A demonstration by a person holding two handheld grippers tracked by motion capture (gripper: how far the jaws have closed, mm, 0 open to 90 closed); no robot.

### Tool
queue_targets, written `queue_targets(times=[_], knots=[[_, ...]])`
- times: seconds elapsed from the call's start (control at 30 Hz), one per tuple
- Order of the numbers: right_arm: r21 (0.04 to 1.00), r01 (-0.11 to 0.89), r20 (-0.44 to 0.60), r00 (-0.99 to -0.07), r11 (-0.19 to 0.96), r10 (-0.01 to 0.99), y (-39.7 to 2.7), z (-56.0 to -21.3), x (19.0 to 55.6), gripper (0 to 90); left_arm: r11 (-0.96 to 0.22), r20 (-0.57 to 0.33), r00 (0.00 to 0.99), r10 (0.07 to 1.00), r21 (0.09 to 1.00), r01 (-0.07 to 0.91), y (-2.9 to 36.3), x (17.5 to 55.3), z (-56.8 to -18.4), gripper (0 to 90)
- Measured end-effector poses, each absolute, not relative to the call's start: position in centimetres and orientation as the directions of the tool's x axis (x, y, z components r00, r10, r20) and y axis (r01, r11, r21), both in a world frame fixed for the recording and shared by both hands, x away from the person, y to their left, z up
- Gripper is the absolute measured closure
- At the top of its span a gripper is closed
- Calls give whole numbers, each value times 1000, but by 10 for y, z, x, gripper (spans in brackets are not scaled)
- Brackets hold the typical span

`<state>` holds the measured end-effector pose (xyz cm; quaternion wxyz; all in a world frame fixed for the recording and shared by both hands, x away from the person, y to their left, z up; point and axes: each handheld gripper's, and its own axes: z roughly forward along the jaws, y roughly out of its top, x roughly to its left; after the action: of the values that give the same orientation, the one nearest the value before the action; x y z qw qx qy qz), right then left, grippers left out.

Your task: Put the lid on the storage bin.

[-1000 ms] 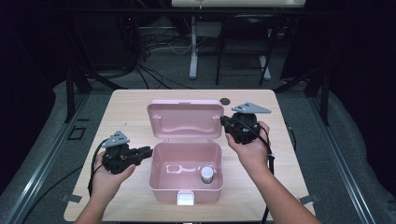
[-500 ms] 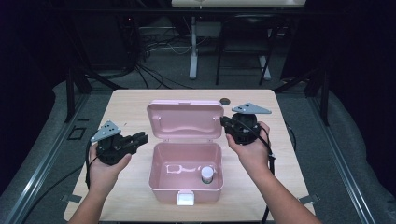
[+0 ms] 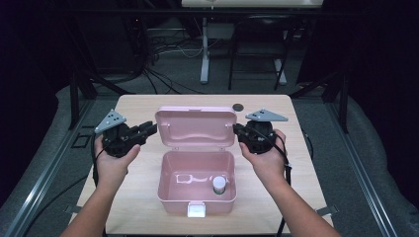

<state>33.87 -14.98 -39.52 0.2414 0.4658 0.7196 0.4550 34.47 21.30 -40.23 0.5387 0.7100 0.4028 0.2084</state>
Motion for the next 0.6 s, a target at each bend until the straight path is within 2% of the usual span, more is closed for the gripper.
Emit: queue_targets(times=[0.23,0.47,0.6], knots=[[886,438,76,-456,150,887,-150,-397,338,842,-81,-125,595,794,948,308,206,348,-395,725],[895,425,85,-460,135,884,-149,-398,339,828,-56,-133,581,803,954,295,203,352,-391,816],[901,416,91,-462,125,882,-149,-396,338,823,-63,-124,584,803,955,290,203,351,-391,829]])
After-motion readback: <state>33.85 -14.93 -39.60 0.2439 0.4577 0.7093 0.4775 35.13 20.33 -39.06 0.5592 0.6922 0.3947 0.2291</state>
